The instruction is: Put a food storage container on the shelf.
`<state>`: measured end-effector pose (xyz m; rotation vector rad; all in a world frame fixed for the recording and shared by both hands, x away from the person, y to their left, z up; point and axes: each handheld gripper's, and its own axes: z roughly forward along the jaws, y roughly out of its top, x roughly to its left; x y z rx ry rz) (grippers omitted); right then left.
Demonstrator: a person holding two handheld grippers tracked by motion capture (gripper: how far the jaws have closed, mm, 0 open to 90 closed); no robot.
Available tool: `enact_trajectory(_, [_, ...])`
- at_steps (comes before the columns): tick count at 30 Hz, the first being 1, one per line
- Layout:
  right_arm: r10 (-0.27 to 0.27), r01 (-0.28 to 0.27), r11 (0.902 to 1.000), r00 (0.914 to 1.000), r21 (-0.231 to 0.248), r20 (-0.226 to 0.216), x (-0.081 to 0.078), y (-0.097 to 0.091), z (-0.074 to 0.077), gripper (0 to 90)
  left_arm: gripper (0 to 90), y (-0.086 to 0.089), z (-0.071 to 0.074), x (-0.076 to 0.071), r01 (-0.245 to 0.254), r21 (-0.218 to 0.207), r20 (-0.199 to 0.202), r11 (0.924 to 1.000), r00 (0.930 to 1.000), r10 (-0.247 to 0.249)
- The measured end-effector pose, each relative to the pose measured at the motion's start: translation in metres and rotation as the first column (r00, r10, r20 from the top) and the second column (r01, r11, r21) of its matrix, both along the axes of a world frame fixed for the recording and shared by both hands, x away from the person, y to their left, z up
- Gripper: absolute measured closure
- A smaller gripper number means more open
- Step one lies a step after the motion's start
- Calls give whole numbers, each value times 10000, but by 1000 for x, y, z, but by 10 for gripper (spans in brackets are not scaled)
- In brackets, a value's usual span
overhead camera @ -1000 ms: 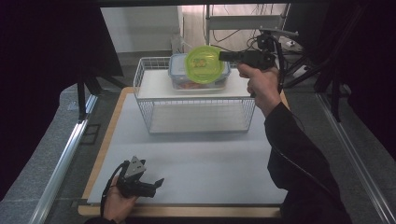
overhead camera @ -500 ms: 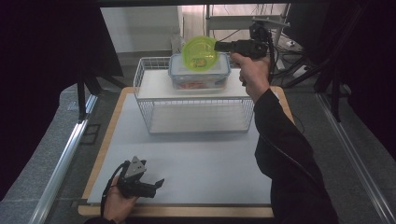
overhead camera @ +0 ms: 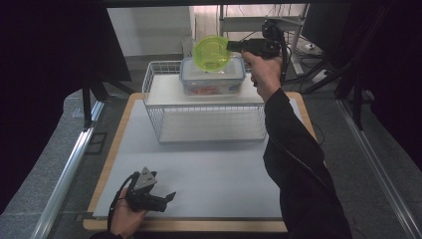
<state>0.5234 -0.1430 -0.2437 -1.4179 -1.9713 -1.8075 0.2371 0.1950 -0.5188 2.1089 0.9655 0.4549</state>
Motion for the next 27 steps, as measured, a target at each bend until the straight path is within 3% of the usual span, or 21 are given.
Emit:
enact_trajectory(10, [-607,616,9958,9981,-678,143,5,5,-4,772,39,-1,-1,0,65,70,-53,10000,10000,-65])
enact_trajectory(20, [-858,854,9939,9963,-700,-19,10,12,-9,737,39,-3,-2,0,144,131,-131,9998,9998,-143])
enact_trajectory(27, [-1141,1147,9896,9934,-863,122,11,15,-11,694,39,-3,-2,0,210,207,-163,9996,9997,-206])
